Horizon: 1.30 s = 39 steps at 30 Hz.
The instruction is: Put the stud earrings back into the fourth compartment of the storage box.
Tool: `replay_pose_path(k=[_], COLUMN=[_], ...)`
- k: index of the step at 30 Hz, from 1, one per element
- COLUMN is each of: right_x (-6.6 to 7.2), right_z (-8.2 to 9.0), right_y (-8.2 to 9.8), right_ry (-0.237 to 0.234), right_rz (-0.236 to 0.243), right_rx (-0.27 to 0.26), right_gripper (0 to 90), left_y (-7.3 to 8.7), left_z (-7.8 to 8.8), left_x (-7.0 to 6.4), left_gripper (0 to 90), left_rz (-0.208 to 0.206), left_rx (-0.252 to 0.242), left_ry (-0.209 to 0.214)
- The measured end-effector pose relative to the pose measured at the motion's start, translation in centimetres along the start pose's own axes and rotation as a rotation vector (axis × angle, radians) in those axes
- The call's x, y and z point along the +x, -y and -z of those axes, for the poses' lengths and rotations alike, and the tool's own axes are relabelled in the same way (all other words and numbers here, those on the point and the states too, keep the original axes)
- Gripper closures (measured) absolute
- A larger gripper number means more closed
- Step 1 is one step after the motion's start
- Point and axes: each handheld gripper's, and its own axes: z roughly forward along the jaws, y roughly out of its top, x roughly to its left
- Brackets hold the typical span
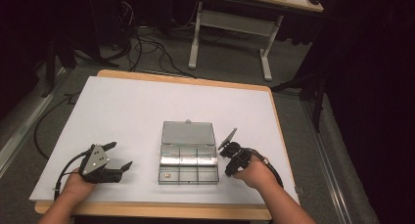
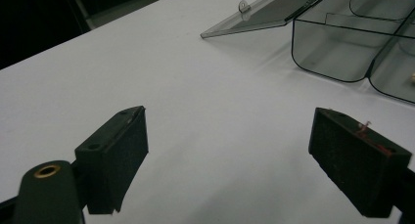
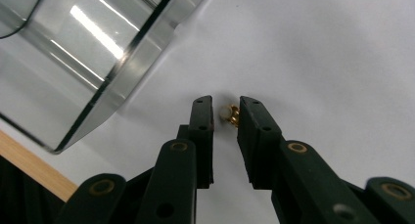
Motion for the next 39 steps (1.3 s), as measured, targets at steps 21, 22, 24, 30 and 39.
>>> replay_pose_path(k=[21, 22, 24, 30, 39], right_x=[0.3, 0.4, 0.4, 0.5, 1.3], right_z=[1.3, 1.6, 1.7, 2.4, 4.1], right_y=[0.0, -0.1, -0.1, -0.3, -0.7], right_ry=[0.007, 0.006, 0.007, 0.003, -0.004], right_rz=[-0.002, 0.009, 0.006, 0.020, 0.008], right_rx=[0.010, 0.008, 0.008, 0.006, 0.001], right_gripper=[85.9, 85.9, 85.9, 85.9, 85.9], left_y=[0.0, 0.0, 0.0, 0.0, 0.0], left_z=[0.0, 0.0, 0.0, 0.0, 0.0], left_x=[-0.1, 0.0, -0.1, -0.1, 0.0], left_gripper=[15.1, 15.1, 15.1, 15.1, 15.1], left_rz=[0.001, -0.002, -0.001, -0.002, -0.002], left_rx=[-0.002, 0.000, -0.001, 0.000, -0.001], left_ry=[-0.001, -0.001, -0.002, -0.001, -0.002])
